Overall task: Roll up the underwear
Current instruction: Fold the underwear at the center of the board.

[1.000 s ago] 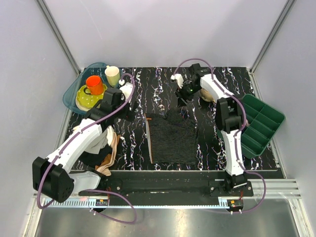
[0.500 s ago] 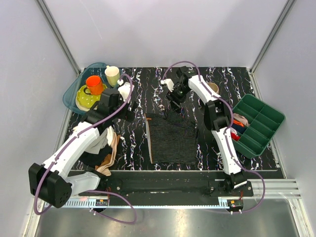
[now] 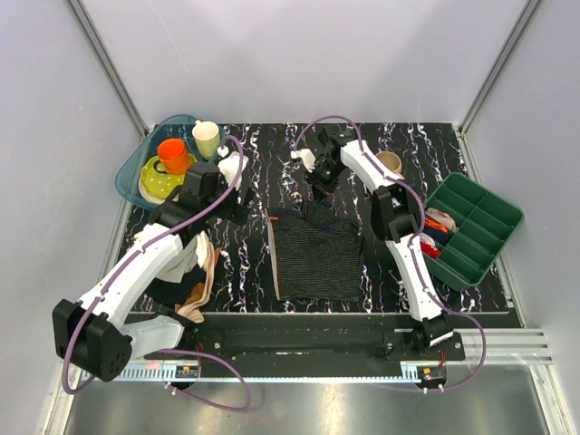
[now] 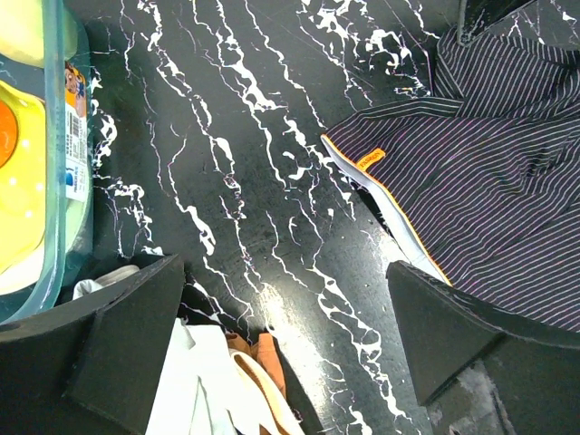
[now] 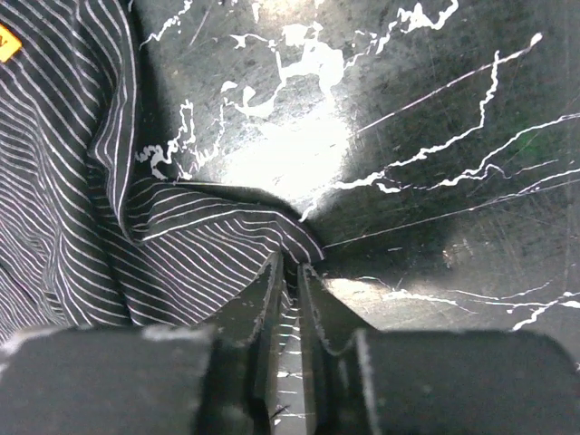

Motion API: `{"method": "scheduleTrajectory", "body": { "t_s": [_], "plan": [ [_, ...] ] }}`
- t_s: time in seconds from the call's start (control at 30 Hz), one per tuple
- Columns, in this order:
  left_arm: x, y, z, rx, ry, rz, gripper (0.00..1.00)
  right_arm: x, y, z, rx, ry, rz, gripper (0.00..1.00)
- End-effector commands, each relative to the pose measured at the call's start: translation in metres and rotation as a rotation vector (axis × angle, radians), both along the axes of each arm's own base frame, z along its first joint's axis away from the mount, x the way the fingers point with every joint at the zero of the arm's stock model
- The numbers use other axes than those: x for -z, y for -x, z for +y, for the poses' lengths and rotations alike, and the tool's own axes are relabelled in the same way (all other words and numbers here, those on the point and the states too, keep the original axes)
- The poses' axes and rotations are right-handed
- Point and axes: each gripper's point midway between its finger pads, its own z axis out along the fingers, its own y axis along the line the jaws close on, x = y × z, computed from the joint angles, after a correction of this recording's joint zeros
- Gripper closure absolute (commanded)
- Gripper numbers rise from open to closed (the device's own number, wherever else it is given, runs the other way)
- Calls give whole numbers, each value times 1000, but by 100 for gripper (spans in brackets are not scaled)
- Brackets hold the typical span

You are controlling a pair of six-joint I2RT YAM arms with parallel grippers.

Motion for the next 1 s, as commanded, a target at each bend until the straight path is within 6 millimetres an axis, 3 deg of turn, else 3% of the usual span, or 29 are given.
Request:
{"method": "scheduleTrajectory", "body": {
  "t_s": [0.0,0.17,0.27,0.3,0.33,0.37,0.4,0.43,0.47,0.5,0.57,0.63,0.67,0.7,0.77,0.97],
  "plan": [
    [-15,-5,-9,26,37,-38,1,13,0,5,37,43,8,87],
    [3,-10,-16,48,40,7,1,-7,-27,3,127,33,-101,100],
    [23,-21,-31,89,108,94,2,-23,-41,-1,177,7,-159,100],
    [29,-26,-33,77,130,133,3,-25,-39,-2,183,9,-163,100],
    [54,-37,-27,49,133,220,10,-25,-41,-3,184,12,-172,100],
    [48,-49,-29,48,165,238,12,-26,-45,-5,193,17,-195,100],
    [56,-50,-34,60,214,312,12,-23,-45,-8,199,24,-194,100],
    [79,-61,-27,34,230,390,12,-28,-47,-10,214,18,-206,100],
    [77,-72,-29,49,259,396,12,-30,-52,-10,225,9,-225,100],
    [90,-76,-36,52,308,460,12,-30,-52,-12,236,6,-228,100],
    [92,-90,-42,69,323,464,12,-28,-55,-12,256,0,-238,100],
    [109,-100,-46,57,330,508,12,-31,-58,-13,270,-5,-252,100],
    [106,-109,-48,55,334,498,16,-30,-58,-13,273,-7,-258,100],
    [120,-110,-49,43,334,541,18,-34,-60,-14,278,-14,-267,100],
    [123,-114,-55,60,357,562,31,-36,-61,-13,283,-24,-276,100],
    [152,-104,-67,89,335,648,49,-32,-59,-14,283,-26,-262,100]
  ]
}}
